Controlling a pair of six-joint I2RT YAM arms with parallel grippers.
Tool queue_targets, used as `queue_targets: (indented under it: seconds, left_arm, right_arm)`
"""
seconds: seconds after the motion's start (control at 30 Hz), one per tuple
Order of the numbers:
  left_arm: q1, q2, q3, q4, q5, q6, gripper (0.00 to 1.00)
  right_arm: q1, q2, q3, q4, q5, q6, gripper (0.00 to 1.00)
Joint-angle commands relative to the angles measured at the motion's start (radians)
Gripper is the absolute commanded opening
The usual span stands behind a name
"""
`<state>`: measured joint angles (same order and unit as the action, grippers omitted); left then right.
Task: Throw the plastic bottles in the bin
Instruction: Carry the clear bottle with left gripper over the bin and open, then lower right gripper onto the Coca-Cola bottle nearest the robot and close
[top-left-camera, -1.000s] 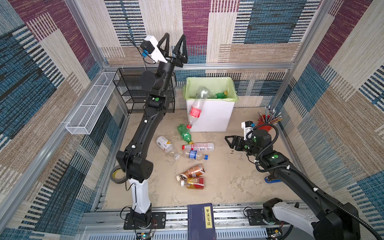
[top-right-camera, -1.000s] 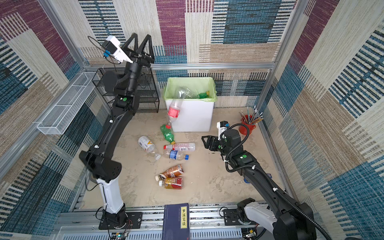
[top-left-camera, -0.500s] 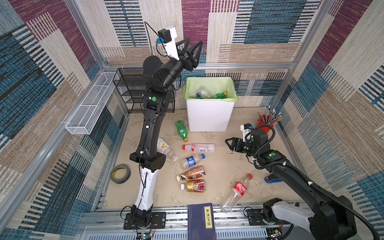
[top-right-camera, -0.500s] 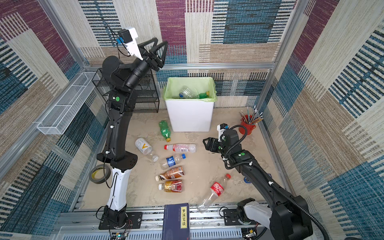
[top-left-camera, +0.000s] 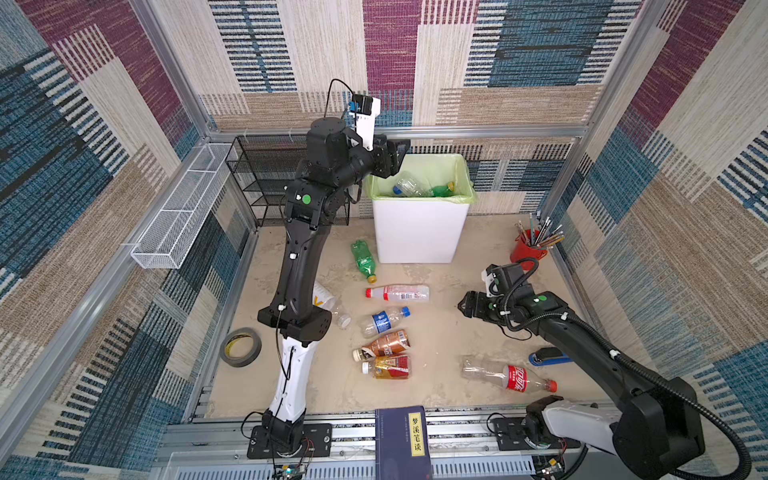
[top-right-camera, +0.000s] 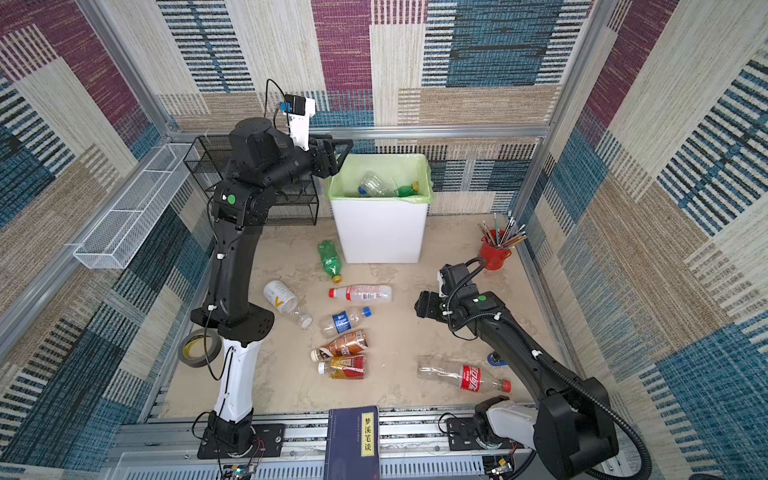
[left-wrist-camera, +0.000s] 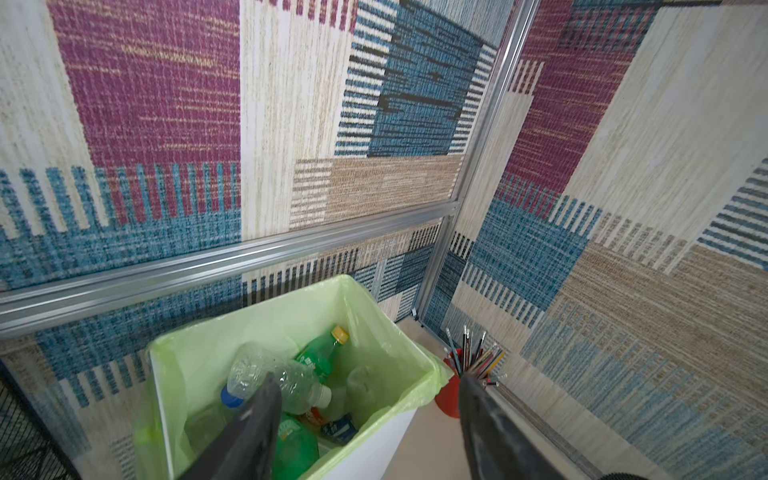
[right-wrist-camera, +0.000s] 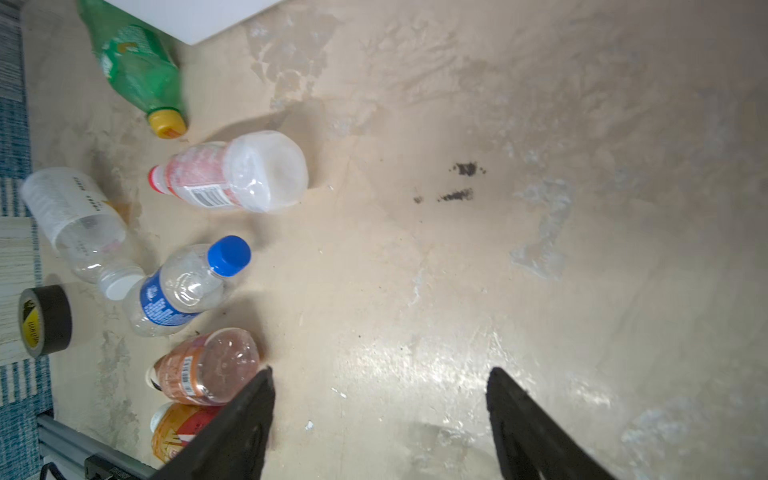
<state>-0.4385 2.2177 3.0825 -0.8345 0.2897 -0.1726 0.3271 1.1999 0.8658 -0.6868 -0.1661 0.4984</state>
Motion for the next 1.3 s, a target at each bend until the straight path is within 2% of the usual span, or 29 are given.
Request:
queue_targets:
  seconds: [0.0, 0.07, 0.2, 0.37, 0.5, 0.73, 0.87, 1.1, 1.27]
  left_arm:
    - [0.001, -0.077, -0.15, -0.021, -0.022, 0.033, 0.68]
    - [0.006, -0.128, -0.258, -0.001, -0.023, 0.016, 0.68]
    - [0.009, -0.136, -0.281, -0.067, -0.063, -0.003, 0.68]
    - [0.015, -0.165, -0.345, -0.13, -0.12, -0.027, 0.68]
    - [0.015, -0.221, -0.456, -0.178, -0.151, -0.061, 0.68]
    - [0.018, -0.362, -0.7, -0.214, -0.179, -0.094, 0.7]
    - [0.034, -0.472, -0.886, -0.146, -0.162, -0.121, 0.71]
    - [0.061, -0.739, -1.347, 0.155, -0.176, -0.189, 0.74]
    - [0.086, -0.808, -1.446, 0.188, -0.173, -0.21, 0.75]
  right_arm:
    - [0.001, -0.005, 0.038, -0.152, 0.079, 0.086, 0.83]
    - [0.0, -0.008, 0.069, -0.216, 0.099, 0.138, 0.83]
    - [-0.022, -0.025, 0.124, -0.338, 0.131, 0.246, 0.86]
    - [-0.124, -0.088, 0.122, -0.388, 0.038, 0.342, 0.87]
    - [-0.192, -0.156, 0.047, -0.364, -0.066, 0.446, 0.88]
    - [-0.23, -0.262, -0.107, -0.309, -0.151, 0.646, 0.89]
    - [-0.239, -0.314, -0.193, -0.287, -0.189, 0.737, 0.89]
    - [-0.249, -0.36, -0.218, -0.348, -0.179, 0.818, 0.91]
    - [-0.25, -0.328, -0.24, -0.361, -0.16, 0.807, 0.91]
